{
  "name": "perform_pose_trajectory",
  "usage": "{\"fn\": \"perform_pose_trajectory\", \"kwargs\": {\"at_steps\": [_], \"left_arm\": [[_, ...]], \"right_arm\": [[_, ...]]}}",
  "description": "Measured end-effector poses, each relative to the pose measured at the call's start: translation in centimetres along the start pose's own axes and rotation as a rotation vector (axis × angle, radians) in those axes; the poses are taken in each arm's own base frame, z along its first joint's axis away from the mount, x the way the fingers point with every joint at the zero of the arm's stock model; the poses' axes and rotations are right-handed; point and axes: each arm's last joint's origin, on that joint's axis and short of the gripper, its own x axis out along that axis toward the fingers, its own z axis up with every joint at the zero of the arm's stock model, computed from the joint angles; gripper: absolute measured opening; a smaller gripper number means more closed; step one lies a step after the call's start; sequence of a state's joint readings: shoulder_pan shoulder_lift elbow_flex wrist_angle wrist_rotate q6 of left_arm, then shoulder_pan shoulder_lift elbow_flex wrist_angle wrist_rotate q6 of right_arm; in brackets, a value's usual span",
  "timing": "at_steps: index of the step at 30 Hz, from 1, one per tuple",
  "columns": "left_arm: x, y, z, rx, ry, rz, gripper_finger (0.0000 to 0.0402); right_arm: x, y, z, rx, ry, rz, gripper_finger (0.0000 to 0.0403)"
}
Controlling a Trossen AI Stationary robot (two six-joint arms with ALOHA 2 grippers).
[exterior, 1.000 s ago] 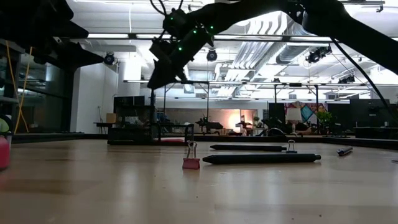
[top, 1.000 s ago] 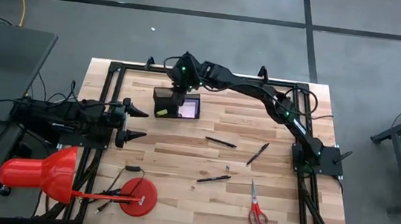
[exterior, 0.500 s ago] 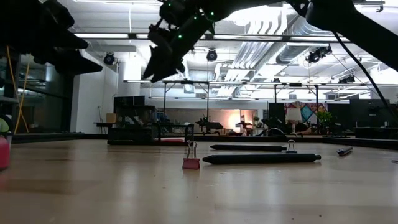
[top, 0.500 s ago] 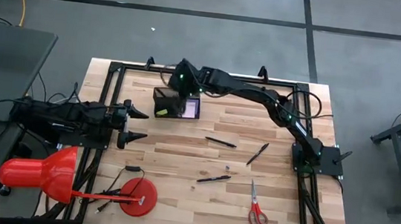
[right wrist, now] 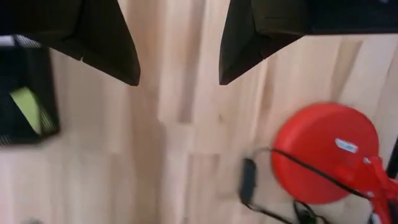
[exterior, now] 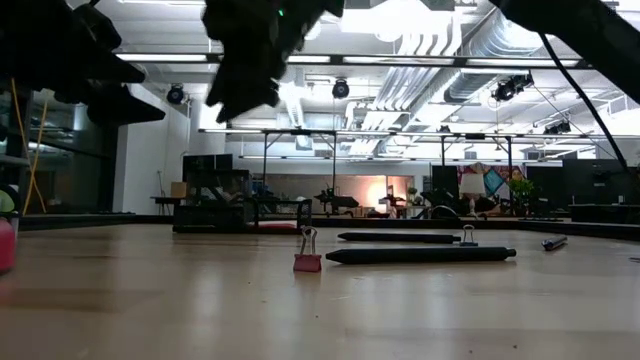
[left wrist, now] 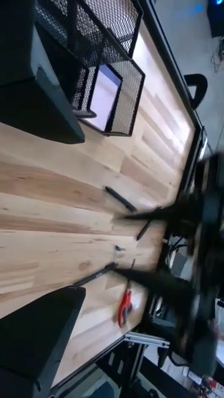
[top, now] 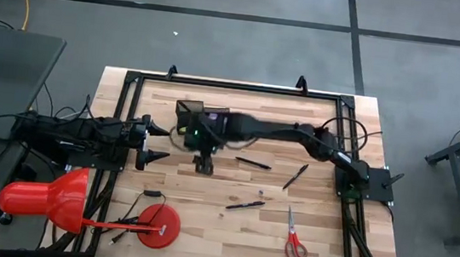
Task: Pick and place office supplies into organizer
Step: Put the black pen into the desk organizer
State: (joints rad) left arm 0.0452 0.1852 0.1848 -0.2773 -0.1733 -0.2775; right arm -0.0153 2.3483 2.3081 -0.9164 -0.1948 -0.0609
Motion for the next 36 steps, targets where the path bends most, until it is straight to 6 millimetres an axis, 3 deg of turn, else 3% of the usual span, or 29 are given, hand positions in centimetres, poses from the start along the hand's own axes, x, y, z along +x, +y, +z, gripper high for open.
{"fn": "perform_pose_trajectory", "kwargs": {"at_steps": [6,12,16,23,27,36], "left_arm": [[0.0,-0.1,0.2,-0.017,-0.021,-0.011,0.0383],[0.0,-0.1,0.3,-0.026,-0.034,-0.018,0.0381],[0.0,-0.1,0.3,-0.026,-0.034,-0.018,0.0383],[0.0,-0.1,0.4,-0.027,-0.040,-0.021,0.0379],[0.0,-0.1,0.4,-0.027,-0.040,-0.020,0.0383],[0.0,-0.1,0.4,-0.026,-0.039,-0.020,0.0383]], "right_arm": [[4.8,5.9,0.6,-0.145,-0.116,0.017,0.0206],[10.5,10.3,0.0,-0.242,-0.248,0.269,0.0204],[11.6,12.2,-0.1,-0.297,-0.308,0.277,0.0197],[14.5,16.0,-0.1,-0.375,-0.575,0.378,0.0179],[15.6,17.1,-0.8,-0.383,-0.598,0.396,0.0169],[15.8,16.5,-0.9,-0.411,-0.582,0.476,0.0163]]}}
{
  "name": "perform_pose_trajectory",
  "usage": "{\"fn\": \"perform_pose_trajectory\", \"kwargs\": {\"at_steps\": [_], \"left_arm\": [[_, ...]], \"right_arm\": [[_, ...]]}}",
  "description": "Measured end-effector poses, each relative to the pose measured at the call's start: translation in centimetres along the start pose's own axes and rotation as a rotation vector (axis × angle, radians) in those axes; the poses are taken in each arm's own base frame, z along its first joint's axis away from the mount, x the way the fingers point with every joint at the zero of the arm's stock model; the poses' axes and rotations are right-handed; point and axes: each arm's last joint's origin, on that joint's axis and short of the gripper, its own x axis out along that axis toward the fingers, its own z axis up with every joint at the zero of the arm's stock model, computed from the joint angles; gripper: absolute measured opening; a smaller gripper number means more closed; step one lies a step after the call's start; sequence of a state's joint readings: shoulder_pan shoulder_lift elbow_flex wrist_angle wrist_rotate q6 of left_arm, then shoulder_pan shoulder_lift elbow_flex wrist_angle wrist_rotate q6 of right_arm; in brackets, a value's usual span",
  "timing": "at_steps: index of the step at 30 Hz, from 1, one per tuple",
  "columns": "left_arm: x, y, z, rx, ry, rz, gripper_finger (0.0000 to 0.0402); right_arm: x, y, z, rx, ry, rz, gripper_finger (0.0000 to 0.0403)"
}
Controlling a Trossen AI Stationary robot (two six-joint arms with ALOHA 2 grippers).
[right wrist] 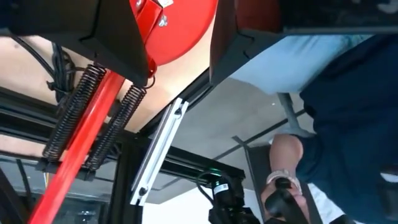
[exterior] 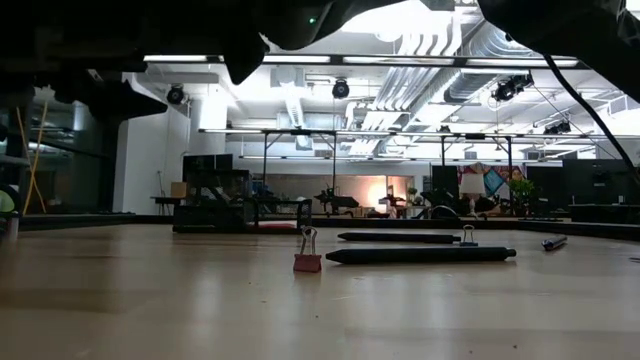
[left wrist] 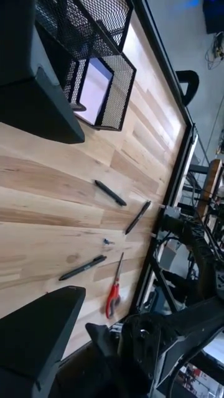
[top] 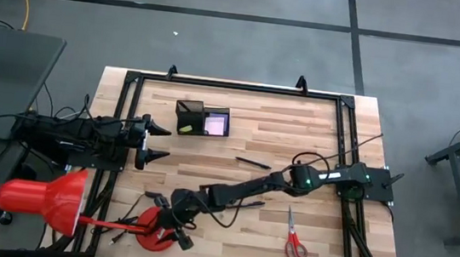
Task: Pick and place office supplies into organizer
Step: Put the black pen into the desk organizer
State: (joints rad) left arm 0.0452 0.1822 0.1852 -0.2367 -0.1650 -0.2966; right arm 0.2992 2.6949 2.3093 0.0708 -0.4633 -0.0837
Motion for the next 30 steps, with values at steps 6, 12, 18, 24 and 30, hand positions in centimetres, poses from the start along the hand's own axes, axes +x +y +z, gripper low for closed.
{"fn": "perform_pose_trajectory", "kwargs": {"at_steps": [6,12,18,24,30], "left_arm": [[0.0,0.1,-0.2,0.003,0.018,0.006,0.0379],[0.0,0.1,-0.2,0.003,0.018,0.006,0.0383],[0.0,0.0,0.0,-0.001,-0.006,0.002,0.0381],[0.0,0.0,0.0,-0.008,-0.004,0.003,0.0383],[0.0,0.0,-0.1,-0.017,0.015,-0.017,0.0379]], "right_arm": [[-0.3,-0.6,-0.6,0.020,0.040,0.010,0.0153],[-1.6,-0.4,2.5,-0.107,-0.025,0.032,0.0149],[-6.2,0.0,9.5,-0.149,-0.119,0.154,0.0149],[-10.7,-2.5,13.0,-0.102,-0.184,0.133,0.0152],[-15.9,-4.1,17.3,-0.211,-0.317,0.074,0.0154]]}}
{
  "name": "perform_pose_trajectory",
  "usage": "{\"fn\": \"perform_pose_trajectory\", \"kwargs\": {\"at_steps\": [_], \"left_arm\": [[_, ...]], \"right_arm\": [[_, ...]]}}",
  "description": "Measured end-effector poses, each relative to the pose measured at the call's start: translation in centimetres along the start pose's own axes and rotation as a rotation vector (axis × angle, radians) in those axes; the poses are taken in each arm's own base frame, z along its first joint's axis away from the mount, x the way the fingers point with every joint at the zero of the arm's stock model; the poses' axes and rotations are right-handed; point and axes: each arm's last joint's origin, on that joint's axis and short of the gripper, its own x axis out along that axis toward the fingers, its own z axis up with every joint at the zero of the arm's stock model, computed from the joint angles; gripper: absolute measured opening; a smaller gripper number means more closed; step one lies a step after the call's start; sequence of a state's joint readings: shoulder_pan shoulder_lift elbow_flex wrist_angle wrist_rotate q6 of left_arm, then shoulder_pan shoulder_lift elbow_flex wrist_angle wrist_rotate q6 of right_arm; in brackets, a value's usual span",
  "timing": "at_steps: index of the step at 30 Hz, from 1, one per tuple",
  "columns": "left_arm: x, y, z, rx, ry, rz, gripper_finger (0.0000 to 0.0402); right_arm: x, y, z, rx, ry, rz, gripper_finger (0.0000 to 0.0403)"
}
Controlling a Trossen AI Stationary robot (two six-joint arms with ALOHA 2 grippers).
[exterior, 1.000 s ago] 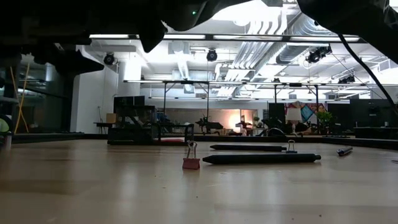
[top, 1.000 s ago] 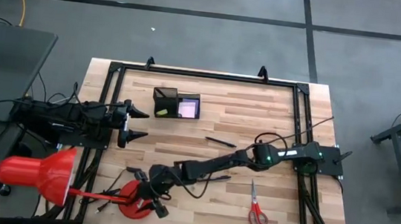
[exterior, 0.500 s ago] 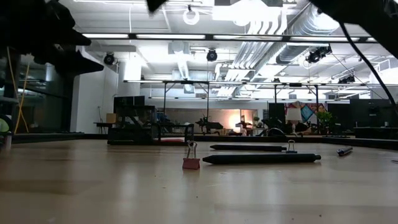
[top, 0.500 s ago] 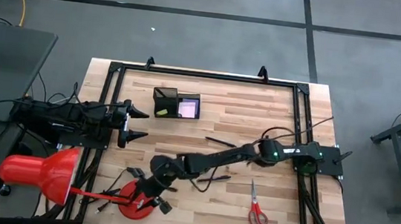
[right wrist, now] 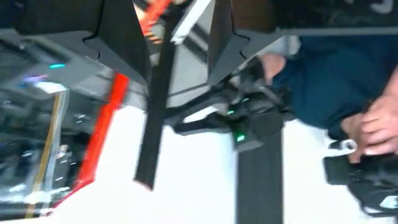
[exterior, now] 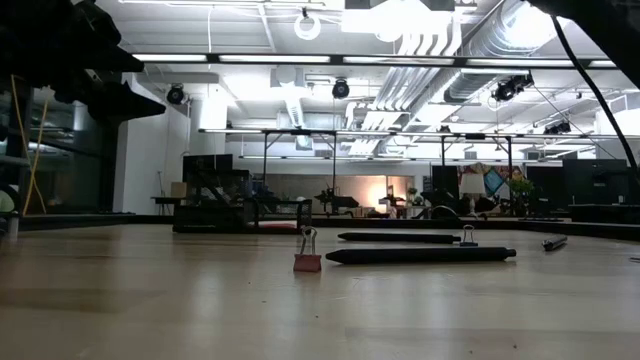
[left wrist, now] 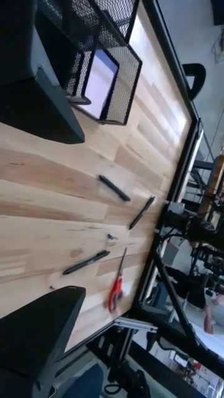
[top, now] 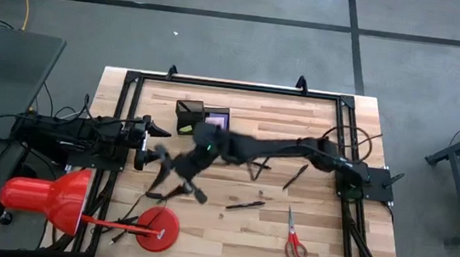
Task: Pick and place office supplies into organizer
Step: Put the black pen into the desk organizer
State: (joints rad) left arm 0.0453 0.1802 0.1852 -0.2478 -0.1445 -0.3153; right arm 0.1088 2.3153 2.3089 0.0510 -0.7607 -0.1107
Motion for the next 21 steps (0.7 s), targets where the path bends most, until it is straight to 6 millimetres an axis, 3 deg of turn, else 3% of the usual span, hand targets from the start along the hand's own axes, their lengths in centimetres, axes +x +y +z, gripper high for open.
{"fn": "perform_pose_trajectory", "kwargs": {"at_steps": [3,7,9,11,14,18,21], "left_arm": [[0.0,0.0,0.0,0.001,0.003,-0.001,0.0382],[0.0,0.0,-0.1,0.004,0.006,0.001,0.0382],[0.0,0.0,-0.1,0.006,0.013,0.002,0.0381],[0.0,0.1,-0.2,0.000,0.023,0.005,0.0381],[0.0,0.1,-0.2,-0.001,0.016,0.015,0.0383],[0.0,0.1,0.2,0.010,-0.034,0.039,0.0381],[0.0,0.1,0.3,0.016,-0.037,0.041,0.0379]], "right_arm": [[-1.5,-1.3,0.6,0.007,-0.009,-0.039,0.0154],[-2.2,-1.9,-2.9,0.045,0.008,-0.075,0.0154],[-3.3,-1.4,-4.5,0.032,-0.077,-0.077,0.0153],[-6.3,-0.1,-4.7,-0.018,-0.188,-0.087,0.0152],[-10.3,2.9,-4.5,-0.085,-0.305,-0.235,0.0152],[-12.7,6.6,-7.3,-0.046,-0.142,-0.410,0.0152],[-14.9,8.3,-7.5,-0.039,-0.073,-0.477,0.0151]]}}
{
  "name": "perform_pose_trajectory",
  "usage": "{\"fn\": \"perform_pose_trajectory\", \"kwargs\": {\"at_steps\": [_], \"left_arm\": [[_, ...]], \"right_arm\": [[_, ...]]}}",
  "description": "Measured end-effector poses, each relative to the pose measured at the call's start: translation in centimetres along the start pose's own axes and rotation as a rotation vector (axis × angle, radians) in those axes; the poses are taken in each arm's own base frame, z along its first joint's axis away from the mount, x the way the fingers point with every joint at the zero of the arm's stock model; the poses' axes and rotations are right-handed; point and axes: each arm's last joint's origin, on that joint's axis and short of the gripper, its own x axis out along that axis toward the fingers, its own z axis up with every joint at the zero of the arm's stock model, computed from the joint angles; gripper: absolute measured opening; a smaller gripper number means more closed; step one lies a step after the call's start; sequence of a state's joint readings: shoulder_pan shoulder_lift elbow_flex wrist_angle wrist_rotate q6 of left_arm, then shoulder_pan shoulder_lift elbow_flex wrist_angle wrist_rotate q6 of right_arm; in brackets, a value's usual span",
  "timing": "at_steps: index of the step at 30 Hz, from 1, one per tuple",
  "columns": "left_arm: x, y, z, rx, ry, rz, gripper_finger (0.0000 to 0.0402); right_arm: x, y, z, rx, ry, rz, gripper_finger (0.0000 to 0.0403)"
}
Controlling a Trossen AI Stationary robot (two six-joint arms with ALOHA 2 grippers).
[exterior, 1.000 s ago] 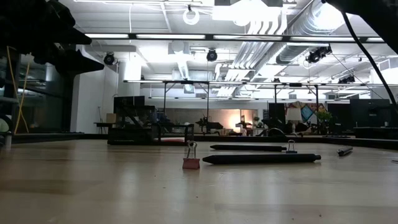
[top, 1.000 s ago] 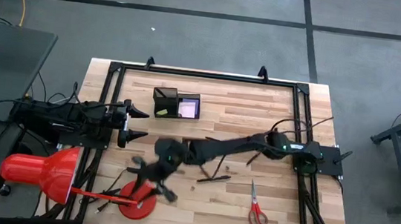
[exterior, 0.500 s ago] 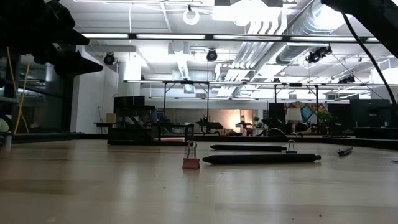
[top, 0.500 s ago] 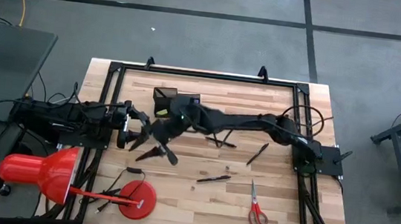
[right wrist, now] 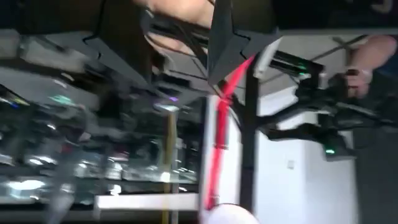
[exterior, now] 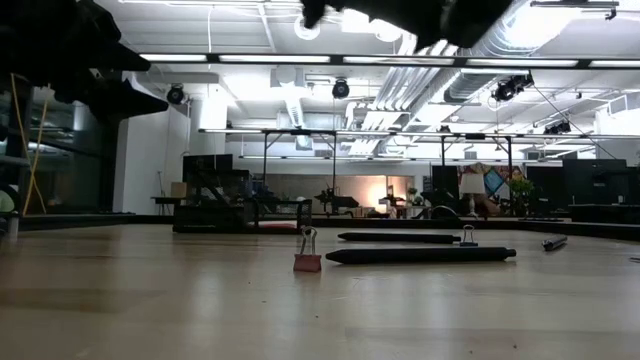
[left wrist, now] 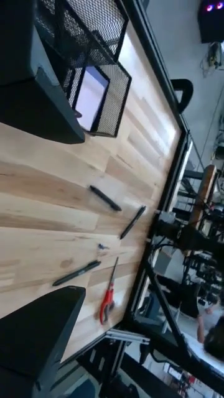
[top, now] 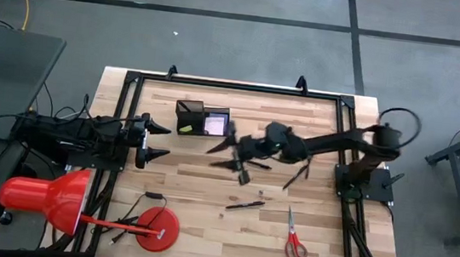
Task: Pick and place office supplies into organizer
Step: Put the black pen into the desk organizer
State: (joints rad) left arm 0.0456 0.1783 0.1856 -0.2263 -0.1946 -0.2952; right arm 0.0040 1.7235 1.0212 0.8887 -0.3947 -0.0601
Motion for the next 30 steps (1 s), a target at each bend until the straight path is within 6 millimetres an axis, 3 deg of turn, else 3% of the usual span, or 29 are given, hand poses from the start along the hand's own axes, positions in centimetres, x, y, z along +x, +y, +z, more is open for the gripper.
{"fn": "perform_pose_trajectory", "kwargs": {"at_steps": [5,11,21,30], "left_arm": [[0.0,0.0,0.1,0.024,-0.013,0.018,0.0381],[0.0,0.1,-0.1,0.029,0.001,0.035,0.0382],[0.0,0.2,-0.1,0.034,0.001,0.056,0.0381],[0.0,0.4,0.1,0.037,-0.039,0.144,0.0382]], "right_arm": [[-3.9,1.0,-2.8,0.092,0.140,-0.024,0.0153],[-8.2,2.1,-6.8,0.100,0.312,-0.275,0.0154],[-10.3,3.8,-9.5,0.187,0.480,-0.360,0.0151],[-12.8,4.4,-11.7,0.209,0.655,-0.714,0.0151]]}}
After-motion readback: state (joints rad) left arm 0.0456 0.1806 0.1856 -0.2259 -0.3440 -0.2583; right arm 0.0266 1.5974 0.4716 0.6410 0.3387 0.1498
